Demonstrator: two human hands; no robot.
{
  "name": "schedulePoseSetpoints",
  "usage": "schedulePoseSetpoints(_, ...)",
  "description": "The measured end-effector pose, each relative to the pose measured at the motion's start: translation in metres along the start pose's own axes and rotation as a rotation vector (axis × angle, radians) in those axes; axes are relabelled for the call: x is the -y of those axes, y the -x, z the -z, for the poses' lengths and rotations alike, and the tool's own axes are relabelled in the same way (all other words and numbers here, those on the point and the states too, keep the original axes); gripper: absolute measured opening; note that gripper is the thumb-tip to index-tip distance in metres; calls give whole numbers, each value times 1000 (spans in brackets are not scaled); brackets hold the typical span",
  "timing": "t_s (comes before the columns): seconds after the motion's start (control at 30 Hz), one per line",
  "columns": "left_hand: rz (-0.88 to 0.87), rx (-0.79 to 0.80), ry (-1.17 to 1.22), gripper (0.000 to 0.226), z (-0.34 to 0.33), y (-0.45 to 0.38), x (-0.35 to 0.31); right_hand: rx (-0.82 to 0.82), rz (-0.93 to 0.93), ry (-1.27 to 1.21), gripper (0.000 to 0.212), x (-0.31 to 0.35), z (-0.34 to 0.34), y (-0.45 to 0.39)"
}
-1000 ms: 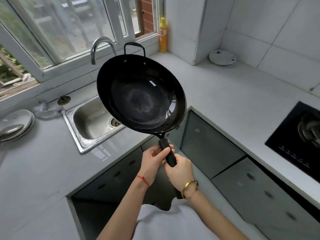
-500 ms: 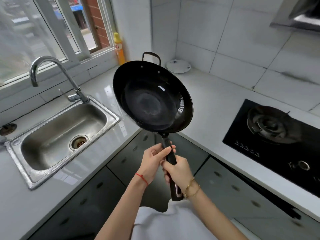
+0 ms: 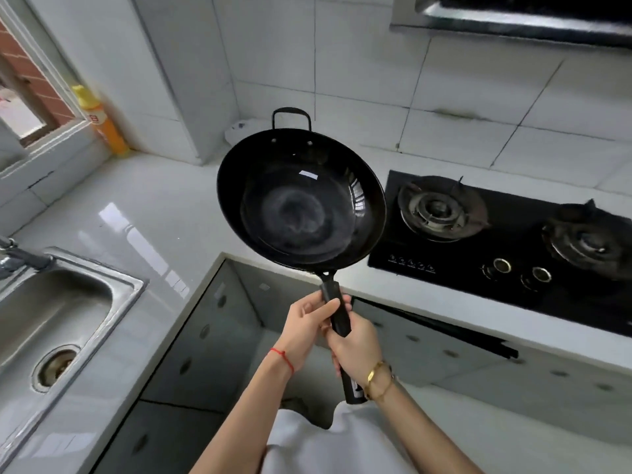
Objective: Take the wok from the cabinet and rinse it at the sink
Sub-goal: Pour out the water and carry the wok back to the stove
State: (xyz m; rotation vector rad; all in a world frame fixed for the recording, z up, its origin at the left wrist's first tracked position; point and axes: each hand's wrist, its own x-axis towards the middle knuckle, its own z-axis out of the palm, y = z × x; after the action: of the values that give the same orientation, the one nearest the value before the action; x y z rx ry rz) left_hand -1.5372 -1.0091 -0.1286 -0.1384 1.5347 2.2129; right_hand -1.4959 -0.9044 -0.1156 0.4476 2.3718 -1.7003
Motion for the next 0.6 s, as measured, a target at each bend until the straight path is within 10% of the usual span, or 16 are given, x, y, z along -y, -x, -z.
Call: schedulePoseSetpoints(0.6,192,548,-262,27,-32,-62,-8,-531,-204,-148,9,0,6,3)
